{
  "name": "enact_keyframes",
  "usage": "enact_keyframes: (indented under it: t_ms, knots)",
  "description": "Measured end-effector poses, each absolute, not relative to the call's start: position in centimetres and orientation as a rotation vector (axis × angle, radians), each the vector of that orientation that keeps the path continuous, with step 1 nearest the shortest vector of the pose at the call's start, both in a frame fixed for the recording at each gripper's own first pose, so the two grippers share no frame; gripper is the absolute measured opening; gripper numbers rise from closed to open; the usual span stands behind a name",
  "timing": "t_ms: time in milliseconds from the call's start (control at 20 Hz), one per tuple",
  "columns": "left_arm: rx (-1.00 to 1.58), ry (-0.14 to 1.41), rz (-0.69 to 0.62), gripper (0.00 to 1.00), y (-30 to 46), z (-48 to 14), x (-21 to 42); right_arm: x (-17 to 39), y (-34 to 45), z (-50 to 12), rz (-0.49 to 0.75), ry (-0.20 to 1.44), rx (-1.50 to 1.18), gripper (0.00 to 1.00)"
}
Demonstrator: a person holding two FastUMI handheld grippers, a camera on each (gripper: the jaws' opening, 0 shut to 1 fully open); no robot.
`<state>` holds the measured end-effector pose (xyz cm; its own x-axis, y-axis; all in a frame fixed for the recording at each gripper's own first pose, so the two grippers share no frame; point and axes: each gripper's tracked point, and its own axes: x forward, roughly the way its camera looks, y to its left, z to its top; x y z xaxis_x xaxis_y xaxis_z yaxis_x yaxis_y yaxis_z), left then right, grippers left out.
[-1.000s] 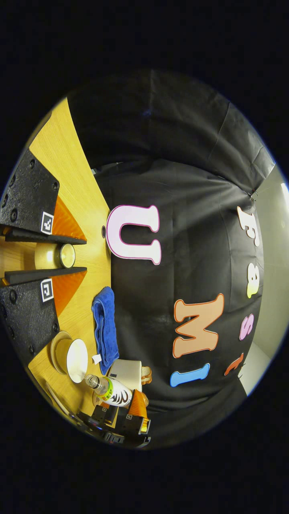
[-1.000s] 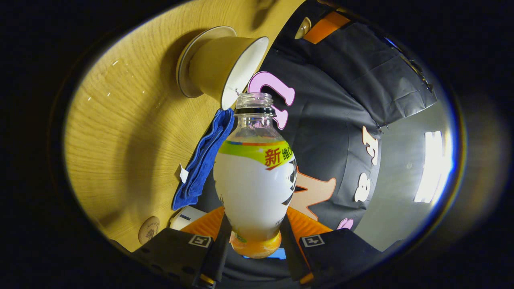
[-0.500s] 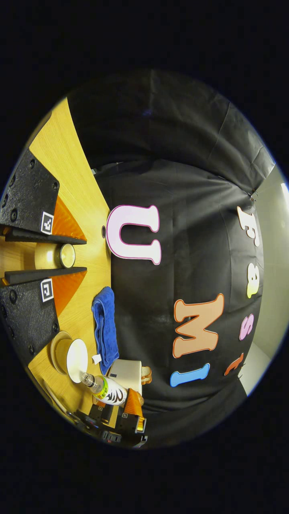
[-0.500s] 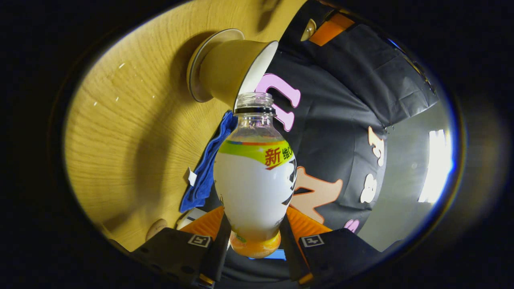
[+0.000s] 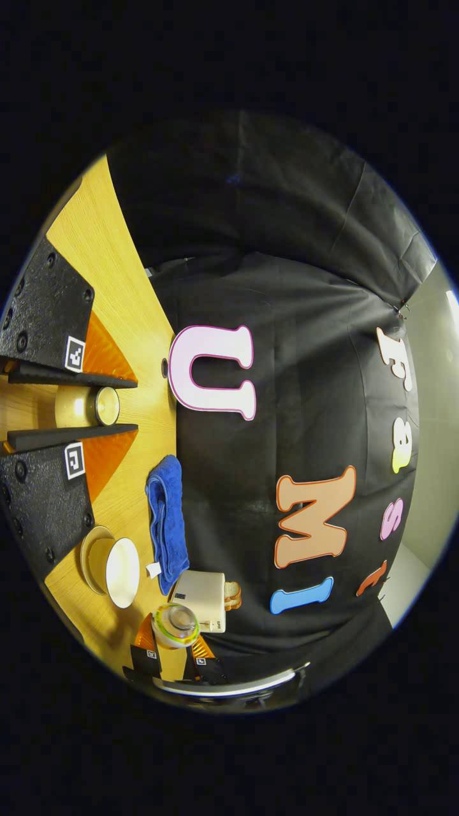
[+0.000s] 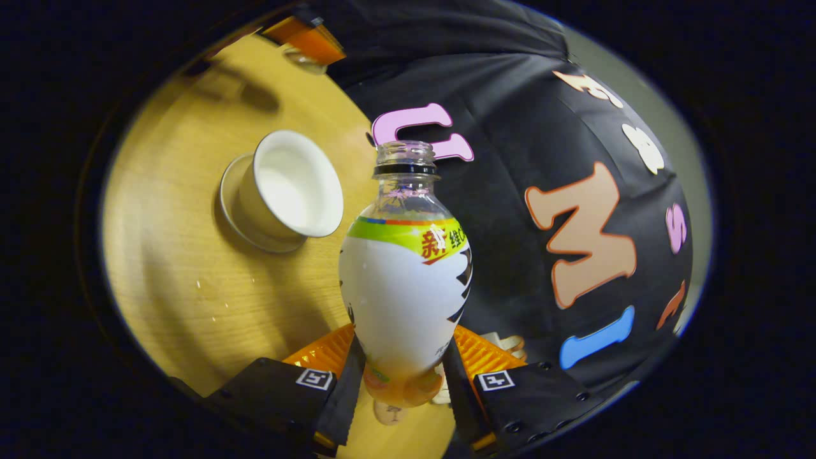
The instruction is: Open the teacup lid with one hand, grasp the water bottle and pour water into the teacup with the other hand; after pouring, place the water bottle on the coaster and then close the teacup lid.
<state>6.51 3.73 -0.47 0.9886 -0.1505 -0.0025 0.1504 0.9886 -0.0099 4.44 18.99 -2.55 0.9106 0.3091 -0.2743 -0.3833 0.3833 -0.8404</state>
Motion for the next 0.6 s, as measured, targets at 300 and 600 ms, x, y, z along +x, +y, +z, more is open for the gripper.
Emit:
enact_keyframes:
  t_ms: [300, 600]
  knots:
    - [-0.009, 0.002, -0.151, 0.25, 3.7, -0.5, 6.5, 4.9, 16.6, 1.2, 0.394, 0.127, -0.698, 0.65]
    - [-0.009, 0.003, -0.151, 0.25, 3.8, -0.4, 6.5, 8.2, 10.5, 2.6, 0.338, 0.185, -0.32, 0.69]
